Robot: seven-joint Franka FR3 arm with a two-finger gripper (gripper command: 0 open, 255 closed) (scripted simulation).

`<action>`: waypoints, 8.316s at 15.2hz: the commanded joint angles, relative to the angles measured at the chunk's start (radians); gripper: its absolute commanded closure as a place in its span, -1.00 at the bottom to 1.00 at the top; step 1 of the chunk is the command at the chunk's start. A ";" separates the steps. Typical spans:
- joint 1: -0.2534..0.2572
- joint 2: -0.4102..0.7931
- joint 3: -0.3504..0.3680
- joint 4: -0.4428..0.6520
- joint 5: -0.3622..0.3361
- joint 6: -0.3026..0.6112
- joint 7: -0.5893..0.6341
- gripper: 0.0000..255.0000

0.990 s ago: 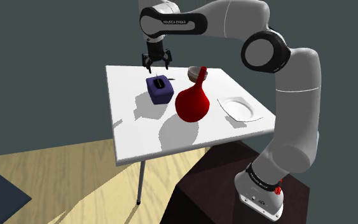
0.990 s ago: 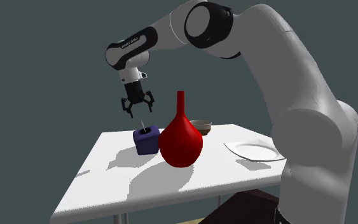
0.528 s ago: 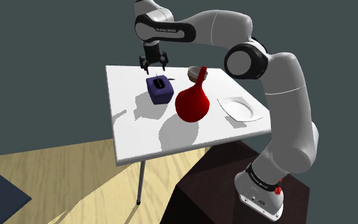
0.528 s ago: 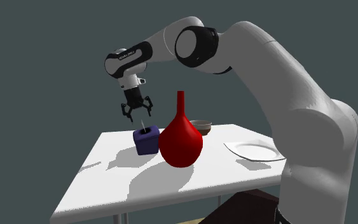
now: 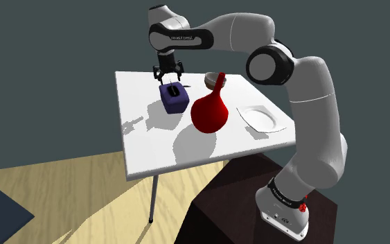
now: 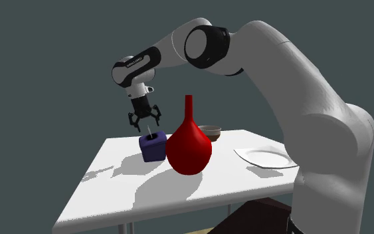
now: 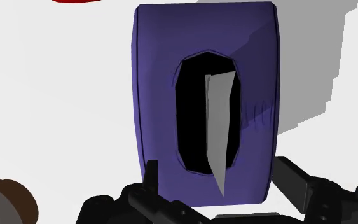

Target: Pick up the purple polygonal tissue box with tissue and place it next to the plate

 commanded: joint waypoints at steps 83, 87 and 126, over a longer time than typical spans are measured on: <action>-0.739 -0.216 -0.292 0.142 0.141 -0.084 -1.046 1.00; -0.733 -0.249 -0.292 0.035 0.134 -0.011 -1.030 1.00; -0.724 -0.249 -0.291 -0.433 0.103 0.445 -0.926 1.00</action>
